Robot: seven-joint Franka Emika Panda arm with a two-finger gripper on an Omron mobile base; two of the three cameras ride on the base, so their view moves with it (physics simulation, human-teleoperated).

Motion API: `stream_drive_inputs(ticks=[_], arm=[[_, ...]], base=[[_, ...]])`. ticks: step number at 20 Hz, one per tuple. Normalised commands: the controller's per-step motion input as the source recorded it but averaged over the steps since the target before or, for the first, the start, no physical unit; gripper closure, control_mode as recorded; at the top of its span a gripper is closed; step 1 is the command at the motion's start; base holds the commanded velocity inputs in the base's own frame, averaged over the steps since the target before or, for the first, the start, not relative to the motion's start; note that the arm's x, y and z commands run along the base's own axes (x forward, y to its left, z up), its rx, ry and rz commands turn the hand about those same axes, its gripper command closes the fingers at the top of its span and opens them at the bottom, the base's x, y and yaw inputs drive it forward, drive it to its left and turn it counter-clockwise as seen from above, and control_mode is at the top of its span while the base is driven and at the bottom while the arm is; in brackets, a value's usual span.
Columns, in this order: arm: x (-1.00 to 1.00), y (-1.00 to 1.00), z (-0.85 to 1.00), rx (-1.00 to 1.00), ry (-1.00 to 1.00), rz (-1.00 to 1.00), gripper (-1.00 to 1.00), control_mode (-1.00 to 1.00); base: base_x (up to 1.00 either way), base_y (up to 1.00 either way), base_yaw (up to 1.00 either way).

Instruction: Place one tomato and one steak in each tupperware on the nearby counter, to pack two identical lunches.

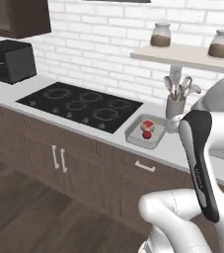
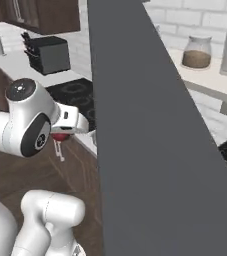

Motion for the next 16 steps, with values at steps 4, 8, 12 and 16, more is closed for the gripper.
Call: stream_drive_inputs(ticks=[4,8,12,16], arm=[[0.00,0.00,0.00,0.00,0.00,0.00,1.00,1.00],[0.00,0.00,0.00,0.00,0.00,0.00,1.00,1.00],[0.00,0.00,0.00,0.00,0.00,0.00,1.00,1.00],[0.00,0.00,0.00,0.00,0.00,0.00,1.00,1.00]], base=[[0.58,-0.13,-0.48],[0.39,-0.34,-0.33],[0.46,-0.05,-0.51],[0.31,0.00,-0.63]])
